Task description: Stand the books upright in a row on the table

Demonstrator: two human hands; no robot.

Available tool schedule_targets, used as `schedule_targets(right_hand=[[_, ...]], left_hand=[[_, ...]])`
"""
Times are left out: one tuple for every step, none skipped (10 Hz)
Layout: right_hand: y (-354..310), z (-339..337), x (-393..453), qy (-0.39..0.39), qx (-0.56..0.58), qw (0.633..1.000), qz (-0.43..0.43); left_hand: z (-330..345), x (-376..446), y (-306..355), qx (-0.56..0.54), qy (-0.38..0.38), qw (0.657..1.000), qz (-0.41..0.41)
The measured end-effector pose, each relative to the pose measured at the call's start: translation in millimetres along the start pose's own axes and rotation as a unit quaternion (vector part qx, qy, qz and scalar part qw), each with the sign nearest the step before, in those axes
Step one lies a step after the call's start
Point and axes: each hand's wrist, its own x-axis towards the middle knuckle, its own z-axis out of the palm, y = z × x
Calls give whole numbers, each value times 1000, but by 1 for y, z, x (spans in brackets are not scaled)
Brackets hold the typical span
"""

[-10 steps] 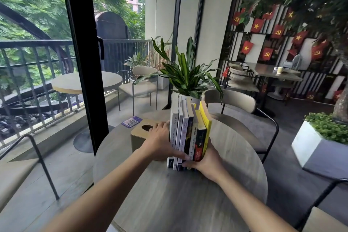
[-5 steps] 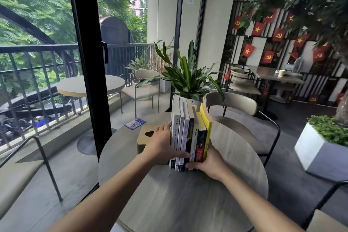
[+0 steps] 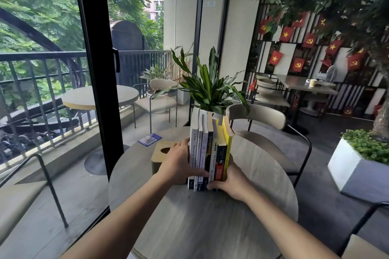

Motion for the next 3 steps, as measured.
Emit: schedule_targets(right_hand=[[-5, -1, -3, 3, -7, 1000, 5], [-6, 1, -5, 16, -13, 1000, 1], [-11, -2, -11, 38, -21, 999, -7]], left_hand=[[-5, -4, 5, 8, -8, 1000, 2], [-5, -4, 6, 19, -10, 1000, 15], [-8, -13, 10, 38, 3, 999, 25]])
